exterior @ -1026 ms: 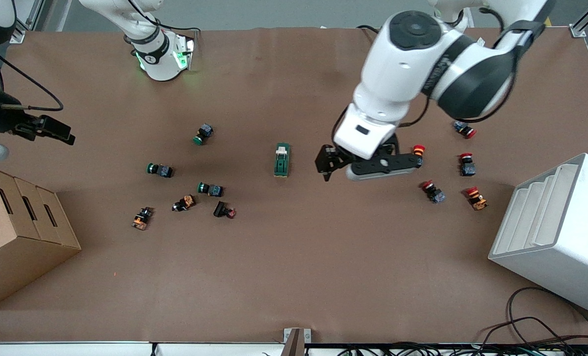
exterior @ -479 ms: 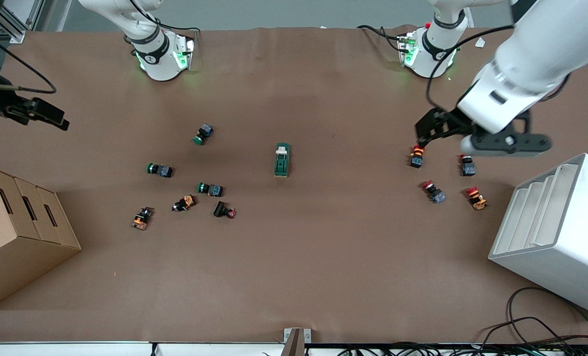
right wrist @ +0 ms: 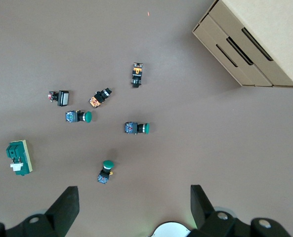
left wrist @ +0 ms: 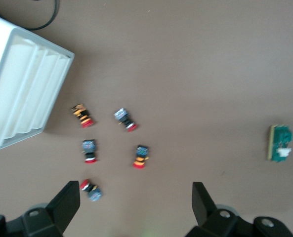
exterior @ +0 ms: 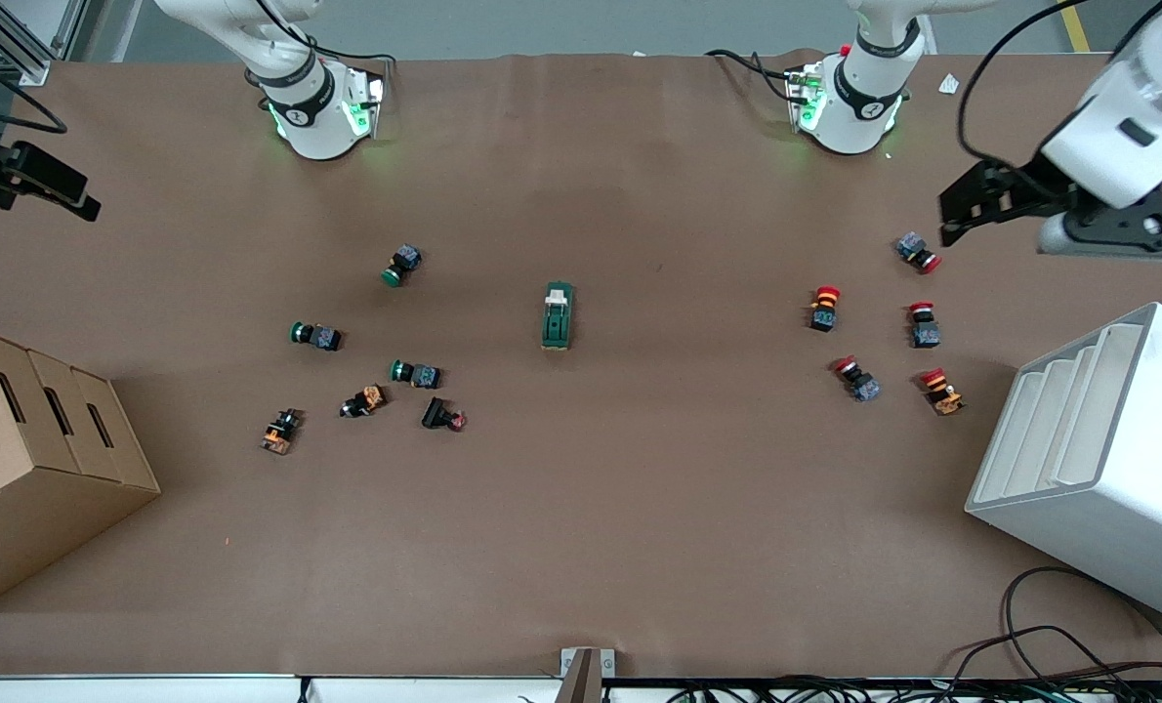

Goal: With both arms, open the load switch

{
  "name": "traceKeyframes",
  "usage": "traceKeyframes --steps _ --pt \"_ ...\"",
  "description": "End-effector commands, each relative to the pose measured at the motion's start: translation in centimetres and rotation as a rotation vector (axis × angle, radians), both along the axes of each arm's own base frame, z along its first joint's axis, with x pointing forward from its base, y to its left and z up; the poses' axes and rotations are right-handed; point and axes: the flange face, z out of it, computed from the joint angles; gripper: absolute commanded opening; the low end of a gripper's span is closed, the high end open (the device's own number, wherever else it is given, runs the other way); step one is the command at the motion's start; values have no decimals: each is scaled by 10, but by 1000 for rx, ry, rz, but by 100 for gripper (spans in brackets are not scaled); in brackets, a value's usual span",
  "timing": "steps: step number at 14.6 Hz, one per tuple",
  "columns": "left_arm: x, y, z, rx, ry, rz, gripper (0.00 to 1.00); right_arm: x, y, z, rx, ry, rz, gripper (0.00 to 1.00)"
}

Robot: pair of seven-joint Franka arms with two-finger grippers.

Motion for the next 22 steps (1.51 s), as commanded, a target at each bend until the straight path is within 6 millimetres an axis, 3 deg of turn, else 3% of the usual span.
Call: traceKeyframes --steps 1,5,8,10,14,19,22 --pt "-23 35 -2 6 55 -51 100 3 7 2 -19 13 2 100" --pt "-34 44 -4 20 47 -51 100 8 7 -7 -43 32 9 100" --pt "-40 48 -14 27 4 -38 100 11 19 -24 -49 39 34 100" --pt "-39 44 -14 26 -12 -43 100 11 20 -35 -49 42 35 100" --pt "-37 37 -13 26 -35 -58 100 14 13 -35 -41 25 119 100" --pt "-33 41 -13 23 -32 -67 100 1 0 -30 -25 14 166 100" --pt "-32 42 -14 22 -29 -49 100 -22 -3 -31 -26 -23 183 100"
